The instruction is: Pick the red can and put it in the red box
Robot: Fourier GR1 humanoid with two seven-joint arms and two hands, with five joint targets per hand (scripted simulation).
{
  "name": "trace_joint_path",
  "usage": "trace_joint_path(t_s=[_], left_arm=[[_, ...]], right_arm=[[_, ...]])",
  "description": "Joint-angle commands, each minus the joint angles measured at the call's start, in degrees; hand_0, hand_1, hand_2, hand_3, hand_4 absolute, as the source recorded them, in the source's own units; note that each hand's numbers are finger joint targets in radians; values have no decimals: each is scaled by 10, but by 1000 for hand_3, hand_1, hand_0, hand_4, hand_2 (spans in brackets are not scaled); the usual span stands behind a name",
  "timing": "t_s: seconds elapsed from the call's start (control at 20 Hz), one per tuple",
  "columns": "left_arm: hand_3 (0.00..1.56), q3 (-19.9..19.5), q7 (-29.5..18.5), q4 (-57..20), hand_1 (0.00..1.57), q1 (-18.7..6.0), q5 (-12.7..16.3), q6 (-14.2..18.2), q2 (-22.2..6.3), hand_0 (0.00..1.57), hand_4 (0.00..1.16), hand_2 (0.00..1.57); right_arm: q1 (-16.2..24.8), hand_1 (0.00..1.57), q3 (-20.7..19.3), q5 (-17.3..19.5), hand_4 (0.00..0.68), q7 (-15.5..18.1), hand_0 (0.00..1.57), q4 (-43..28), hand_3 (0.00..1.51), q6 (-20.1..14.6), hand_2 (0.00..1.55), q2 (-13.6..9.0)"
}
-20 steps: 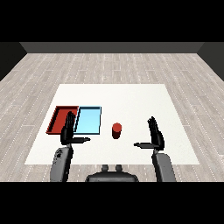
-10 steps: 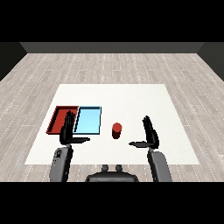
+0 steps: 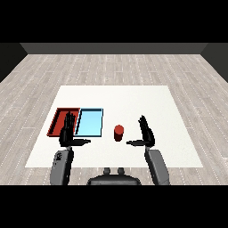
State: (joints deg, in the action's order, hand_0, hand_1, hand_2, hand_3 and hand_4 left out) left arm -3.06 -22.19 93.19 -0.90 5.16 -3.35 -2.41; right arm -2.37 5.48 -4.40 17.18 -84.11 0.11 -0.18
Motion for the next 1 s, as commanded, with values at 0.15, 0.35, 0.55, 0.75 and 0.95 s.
trace_joint_path(t_s=[0.15,0.35,0.55,0.75,0.95], left_arm=[[0,-17,-15,-43,0,-27,13,-12,-8,0,0,0],[0,4,33,12,0,-19,1,14,5,0,0,0],[0,-19,-9,-24,0,-7,23,-20,-10,0,0,0],[0,-9,48,-1,0,-48,18,11,-1,0,0,0],[0,-4,-23,-48,0,-27,5,7,9,0,0,0]], right_arm=[[-58,0,26,-44,0,5,0,81,0,-23,0,2],[-106,0,27,-53,0,36,0,162,0,-27,0,2],[-83,0,38,-73,0,50,0,156,0,-14,0,2],[-48,0,83,-77,0,84,0,163,0,-33,0,2],[-105,0,120,-126,0,93,0,220,0,-78,0,2]])
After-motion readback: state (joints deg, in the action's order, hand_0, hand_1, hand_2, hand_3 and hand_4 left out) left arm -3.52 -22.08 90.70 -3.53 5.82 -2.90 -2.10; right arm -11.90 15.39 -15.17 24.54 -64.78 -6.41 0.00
